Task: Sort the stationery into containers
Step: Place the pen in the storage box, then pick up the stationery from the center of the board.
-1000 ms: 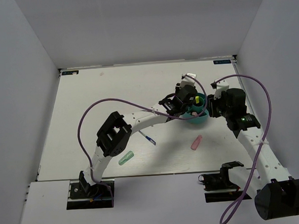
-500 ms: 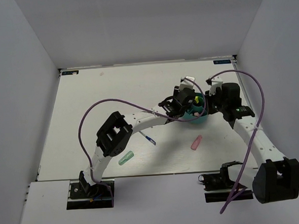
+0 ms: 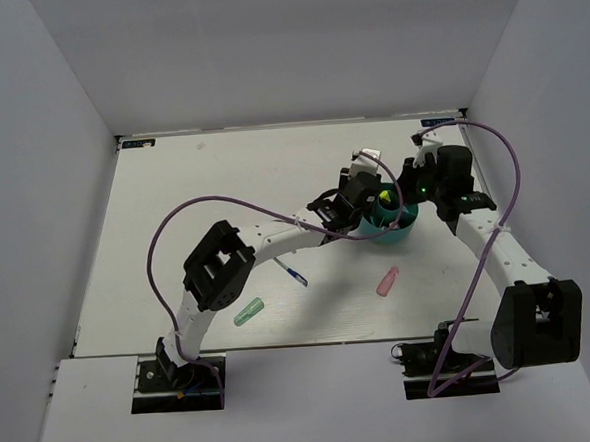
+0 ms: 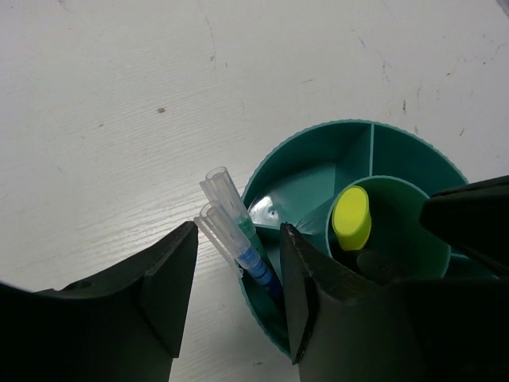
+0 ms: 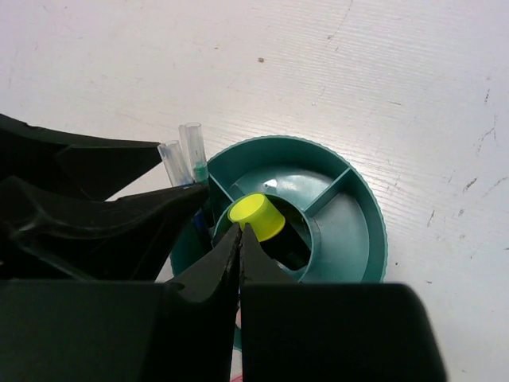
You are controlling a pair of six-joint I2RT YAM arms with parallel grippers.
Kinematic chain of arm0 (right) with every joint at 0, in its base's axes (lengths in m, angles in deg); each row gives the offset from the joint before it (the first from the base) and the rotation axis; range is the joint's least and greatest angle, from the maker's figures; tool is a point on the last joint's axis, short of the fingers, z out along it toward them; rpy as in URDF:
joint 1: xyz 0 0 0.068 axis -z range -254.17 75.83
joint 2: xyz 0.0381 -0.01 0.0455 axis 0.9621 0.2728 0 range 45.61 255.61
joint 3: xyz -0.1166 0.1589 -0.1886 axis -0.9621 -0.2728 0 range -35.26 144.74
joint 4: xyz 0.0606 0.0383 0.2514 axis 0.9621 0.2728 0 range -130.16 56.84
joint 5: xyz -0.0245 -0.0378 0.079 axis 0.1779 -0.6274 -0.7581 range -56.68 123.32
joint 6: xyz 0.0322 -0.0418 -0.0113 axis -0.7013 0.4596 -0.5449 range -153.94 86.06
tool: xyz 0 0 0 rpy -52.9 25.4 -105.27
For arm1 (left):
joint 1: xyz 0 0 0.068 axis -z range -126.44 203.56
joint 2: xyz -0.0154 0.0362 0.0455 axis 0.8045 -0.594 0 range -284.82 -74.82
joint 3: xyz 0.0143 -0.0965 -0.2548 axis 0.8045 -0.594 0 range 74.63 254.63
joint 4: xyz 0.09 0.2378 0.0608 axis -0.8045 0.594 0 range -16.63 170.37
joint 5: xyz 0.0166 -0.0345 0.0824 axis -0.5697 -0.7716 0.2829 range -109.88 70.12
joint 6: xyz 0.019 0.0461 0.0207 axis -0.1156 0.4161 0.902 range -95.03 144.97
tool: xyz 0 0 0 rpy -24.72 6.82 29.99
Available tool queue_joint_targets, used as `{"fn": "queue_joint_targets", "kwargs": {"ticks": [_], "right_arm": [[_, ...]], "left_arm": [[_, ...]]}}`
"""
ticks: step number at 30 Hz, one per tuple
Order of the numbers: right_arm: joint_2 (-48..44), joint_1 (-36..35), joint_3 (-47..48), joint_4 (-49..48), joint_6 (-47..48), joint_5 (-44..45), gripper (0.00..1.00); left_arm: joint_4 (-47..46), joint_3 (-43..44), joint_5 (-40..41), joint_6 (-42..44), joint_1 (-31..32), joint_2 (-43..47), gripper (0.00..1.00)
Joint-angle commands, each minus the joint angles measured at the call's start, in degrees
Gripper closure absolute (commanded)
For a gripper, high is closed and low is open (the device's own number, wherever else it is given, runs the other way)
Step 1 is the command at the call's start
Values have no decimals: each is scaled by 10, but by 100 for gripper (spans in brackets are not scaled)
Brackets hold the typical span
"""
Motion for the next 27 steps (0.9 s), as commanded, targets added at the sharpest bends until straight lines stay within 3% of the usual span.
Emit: {"fn": "queue_joint_targets", "kwargs": {"ticks": [1,10,12,13,14,16,17,18,19,20,22,23,24,26,27], "right_arm": [[-9,8,9,-37,-22,-14,100],[-26,24,6,-18,-16,-56,100],[-31,29,27,40,64,-96,66],[-39,30,48,65,100,-196,49],[-38,30,60,203,257,-235,23],[-47,31,104,324,395,-349,15],[-52,29,105,470,608,-366,15],[-60,30,99,504,679,-388,15],[-87,31,56,526,802,-399,17],[-101,30,34,556,868,-390,18],[-131,24,-32,554,1019,-358,25],[-128,23,-36,573,1066,-347,31],[-109,25,-30,625,1209,-336,41],[-60,25,-3,714,1295,-293,48],[-47,29,4,781,1410,-285,53]], "left_arm": [[-22,-15,-7,-6,-2,70,44],[-32,-53,-4,-14,9,123,44],[-23,-67,8,-5,15,152,45],[-4,-67,15,7,17,162,56],[37,-70,18,8,20,197,66],[190,-72,24,-7,14,224,93],[242,-60,21,-79,3,248,95],[292,-55,-13,-102,-2,271,95],[400,-66,-32,-142,-19,297,86],[426,-79,-49,-150,-34,315,73],[476,-160,-101,-155,-56,390,41],[485,-182,-109,-152,-61,410,19],[505,-232,-139,-138,-65,461,13],[531,-259,-178,-113,-81,489,10],[541,-288,-190,-83,-85,525,10]]}}
